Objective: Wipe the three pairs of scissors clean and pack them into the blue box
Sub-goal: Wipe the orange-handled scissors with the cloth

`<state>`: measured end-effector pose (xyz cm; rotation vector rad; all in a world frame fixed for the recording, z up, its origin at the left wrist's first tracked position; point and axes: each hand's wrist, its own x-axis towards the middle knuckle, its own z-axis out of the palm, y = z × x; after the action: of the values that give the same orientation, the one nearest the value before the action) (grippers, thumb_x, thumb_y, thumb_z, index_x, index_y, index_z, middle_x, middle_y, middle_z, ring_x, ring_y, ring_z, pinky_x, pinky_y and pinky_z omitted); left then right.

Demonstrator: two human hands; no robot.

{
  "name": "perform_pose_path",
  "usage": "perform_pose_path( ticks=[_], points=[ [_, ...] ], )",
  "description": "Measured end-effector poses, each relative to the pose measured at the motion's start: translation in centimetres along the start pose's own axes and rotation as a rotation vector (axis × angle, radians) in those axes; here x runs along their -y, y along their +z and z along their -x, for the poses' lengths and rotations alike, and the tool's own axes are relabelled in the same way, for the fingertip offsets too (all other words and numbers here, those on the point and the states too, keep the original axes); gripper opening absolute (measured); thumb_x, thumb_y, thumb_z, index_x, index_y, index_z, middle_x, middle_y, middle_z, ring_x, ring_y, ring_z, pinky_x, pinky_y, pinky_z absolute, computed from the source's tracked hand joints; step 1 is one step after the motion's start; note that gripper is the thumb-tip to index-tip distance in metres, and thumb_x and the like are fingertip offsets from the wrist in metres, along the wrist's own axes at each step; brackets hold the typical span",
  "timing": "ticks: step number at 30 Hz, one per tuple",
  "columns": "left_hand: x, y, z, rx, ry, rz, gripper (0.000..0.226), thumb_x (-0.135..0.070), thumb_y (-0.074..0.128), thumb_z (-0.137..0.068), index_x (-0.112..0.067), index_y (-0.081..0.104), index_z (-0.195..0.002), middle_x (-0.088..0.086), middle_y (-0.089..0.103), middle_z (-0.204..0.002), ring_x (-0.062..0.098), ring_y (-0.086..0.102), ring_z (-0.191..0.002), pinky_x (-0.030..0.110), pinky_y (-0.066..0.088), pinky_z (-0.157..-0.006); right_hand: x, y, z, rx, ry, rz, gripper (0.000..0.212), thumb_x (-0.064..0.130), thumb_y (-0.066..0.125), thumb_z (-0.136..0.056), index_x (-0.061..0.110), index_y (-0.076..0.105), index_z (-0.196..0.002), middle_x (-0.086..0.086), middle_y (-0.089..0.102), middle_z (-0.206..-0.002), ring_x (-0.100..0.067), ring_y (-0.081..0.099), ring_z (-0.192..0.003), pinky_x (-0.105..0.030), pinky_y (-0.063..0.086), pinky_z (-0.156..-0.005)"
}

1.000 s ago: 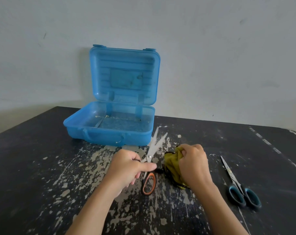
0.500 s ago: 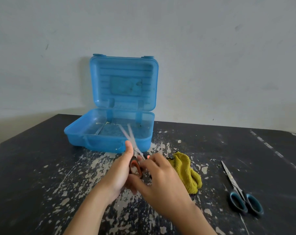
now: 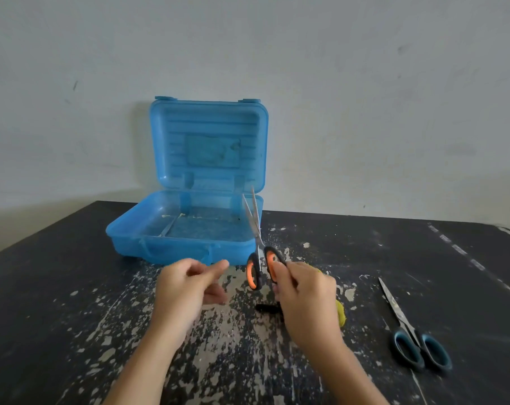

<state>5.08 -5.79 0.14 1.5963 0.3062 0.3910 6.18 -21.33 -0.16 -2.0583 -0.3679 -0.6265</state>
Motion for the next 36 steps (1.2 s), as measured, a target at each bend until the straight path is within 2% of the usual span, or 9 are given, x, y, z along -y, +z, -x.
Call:
perform_pose_path(
  ticks=[3,6,10,16,28,30,32,34,36],
  points=[
    [0.2,0.8,0.2,0.020,-0.003,-0.098,0.035,-0.044,0.061,-0.083,-0.015,0.051,-0.100,-0.002,0.058,-0.098,0.020,0.069,-0.078,0.040,0.057,-0.078,0.0,-0.6,-0.3,0.100,0.183,-0.142,0.038,0.023,0.053,-0.091,0.000,0.063,-0.063,-0.013,0.064,-0.058,-0.013,0.049,-0.048,-0.027,0.041,-0.046],
    [0.3,1.2,0.6,0.195,0.014,-0.305,0.047,-0.068,0.040,-0.074,-0.032,0.055,-0.099,-0.018,0.056,-0.100,0.009,0.057,-0.099,0.038,0.046,-0.095,0.2,-0.4,-0.1,0.186,0.235,-0.207,0.033,0.021,0.055,-0.090,0.002,0.067,-0.066,-0.009,0.066,-0.058,-0.013,0.054,-0.048,-0.031,0.048,-0.050],
    [0.4,1.6,0.9,0.254,-0.064,-0.066,0.030,-0.040,0.054,-0.090,-0.015,0.071,-0.088,0.005,0.071,-0.090,0.016,0.063,-0.084,0.033,0.050,-0.075,0.1,-0.1,-0.1,0.258,0.288,-0.223,0.029,0.016,0.055,-0.090,0.003,0.068,-0.068,-0.008,0.066,-0.058,-0.005,0.053,-0.043,-0.021,0.046,-0.047],
    [0.3,0.9,0.5,0.248,-0.136,0.020,0.021,-0.006,0.055,-0.093,0.002,0.067,-0.077,0.014,0.068,-0.064,0.031,0.063,-0.065,0.044,0.054,-0.067,-0.6,-1.0,-0.9,0.296,0.368,-0.159,0.027,0.016,0.055,-0.091,0.006,0.068,-0.070,-0.006,0.064,-0.056,-0.002,0.048,-0.038,-0.014,0.041,-0.042],
    [0.2,0.7,0.5,0.214,-0.152,-0.008,0.036,-0.029,0.063,-0.087,-0.005,0.056,-0.061,0.001,0.041,-0.045,0.015,0.037,-0.036,0.020,0.030,-0.035,-1.3,-1.2,-1.0,0.309,0.281,0.025,0.034,0.025,0.053,-0.092,0.007,0.064,-0.066,-0.002,0.058,-0.052,-0.006,0.041,-0.037,-0.017,0.036,-0.042],
    [0.4,0.6,0.4,0.168,-0.137,-0.043,0.039,-0.030,0.067,-0.084,-0.005,0.056,-0.057,0.000,0.041,-0.042,0.014,0.036,-0.035,0.019,0.027,-0.033,-1.9,-1.2,-1.0,0.044,0.141,0.140,0.032,0.030,0.054,-0.091,0.007,0.064,-0.071,-0.002,0.058,-0.064,-0.009,0.047,-0.055,-0.019,0.040,-0.052],
    [0.4,0.5,0.3,0.144,-0.125,-0.072,0.039,-0.030,0.070,-0.081,-0.006,0.056,-0.054,0.000,0.041,-0.041,0.014,0.035,-0.034,0.018,0.025,-0.032,-2.3,-1.3,-1.1,-0.090,0.120,0.319,0.029,0.035,0.050,-0.091,0.013,0.065,-0.103,-0.004,0.061,-0.098,-0.019,0.048,-0.094,-0.029,0.041,-0.079],
    [0.4,0.5,0.4,0.146,-0.114,-0.103,0.039,-0.030,0.072,-0.079,-0.006,0.056,-0.053,0.001,0.042,-0.041,0.014,0.035,-0.033,0.018,0.024,-0.032,-3.2,-1.2,-1.2,0.028,0.244,0.444,0.040,0.041,0.046,-0.091,0.016,0.055,-0.121,-0.006,0.056,-0.117,-0.027,0.040,-0.109,-0.035,0.035,-0.091],
    [0.4,0.5,0.6,0.158,-0.099,-0.141,0.039,-0.030,0.073,-0.078,-0.005,0.057,-0.053,0.002,0.044,-0.041,0.014,0.036,-0.033,0.018,0.024,-0.033,-4.2,-0.7,-1.3,0.133,0.302,0.453,0.033,0.037,0.048,-0.091,0.016,0.058,-0.115,-0.007,0.059,-0.114,-0.029,0.047,-0.104,-0.037,0.040,-0.088]
  ],
)
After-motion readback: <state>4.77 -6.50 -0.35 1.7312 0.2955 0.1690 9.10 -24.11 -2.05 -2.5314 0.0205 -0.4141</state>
